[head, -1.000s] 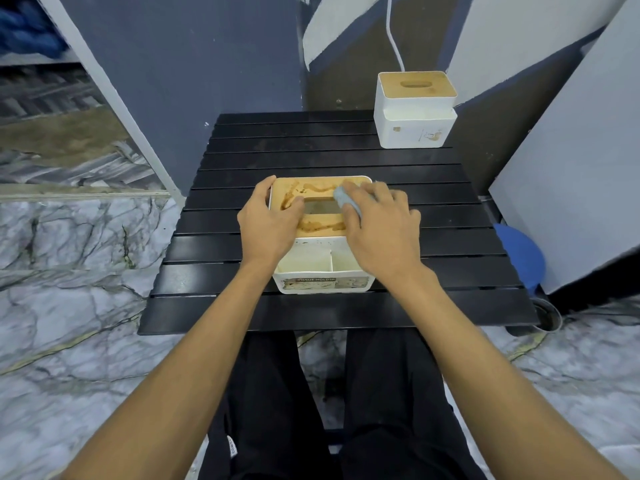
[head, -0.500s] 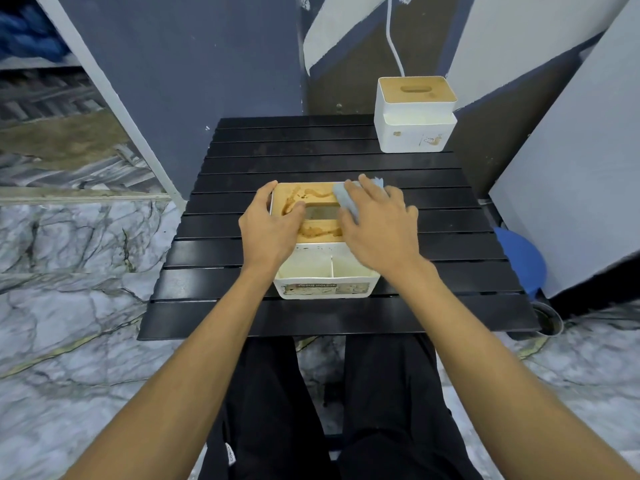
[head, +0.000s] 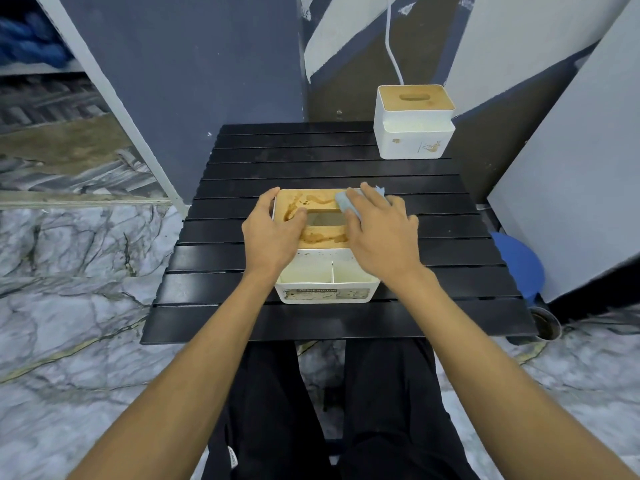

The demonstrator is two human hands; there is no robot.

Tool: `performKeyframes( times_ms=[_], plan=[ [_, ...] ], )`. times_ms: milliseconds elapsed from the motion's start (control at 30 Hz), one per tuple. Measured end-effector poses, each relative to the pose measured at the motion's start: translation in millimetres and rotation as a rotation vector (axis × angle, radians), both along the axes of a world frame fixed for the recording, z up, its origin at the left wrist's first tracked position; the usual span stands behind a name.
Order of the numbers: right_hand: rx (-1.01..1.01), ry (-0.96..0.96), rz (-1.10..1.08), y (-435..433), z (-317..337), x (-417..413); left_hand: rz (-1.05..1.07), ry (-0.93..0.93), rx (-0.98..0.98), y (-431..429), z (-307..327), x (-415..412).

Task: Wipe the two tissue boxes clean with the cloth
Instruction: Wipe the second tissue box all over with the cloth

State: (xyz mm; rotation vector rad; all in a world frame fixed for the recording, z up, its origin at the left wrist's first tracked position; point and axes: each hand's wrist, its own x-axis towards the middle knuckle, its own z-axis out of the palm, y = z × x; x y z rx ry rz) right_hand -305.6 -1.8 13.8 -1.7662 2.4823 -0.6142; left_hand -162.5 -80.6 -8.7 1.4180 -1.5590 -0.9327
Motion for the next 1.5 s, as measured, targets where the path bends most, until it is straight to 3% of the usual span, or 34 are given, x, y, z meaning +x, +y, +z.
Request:
performKeyframes(
  times_ms=[133,400,633,967,1133,1267,1500],
  plan=[
    [-0.028,0.048,-0.005,27.1,-4.6,11.0,-0.006,0.008,0.003,-0.1,-1.0,0.5],
    [0.022,-0.005,-0.020,-17.6,0.5,-3.4,-0.018,-0.006,0.019,0.0,1.0,-0.1],
    [-0.014,0.070,-0.004,33.7,-2.8,15.0,-0.024,0.003,0.021,1.7,3.2,-0.4],
    [0.079,-0.010,0.012,-25.0,9.7,-10.3,-0.029,0.003,0.027,1.5,5.7,1.0],
    [0.063,0.006,-0.015,-0.1,8.7,-9.9,-0.111,-0.099,0.048,-4.7,15.5,2.5],
    [0.063,0.042,-0.120,12.0,8.9,1.3,0.047,-0.246,0.058,-1.3,24.7,-4.4],
    [0.051,0.040,-0.196,20.5,8.1,22.8,0.220,-0.098,0.016,33.7,11.8,-31.5]
  ],
)
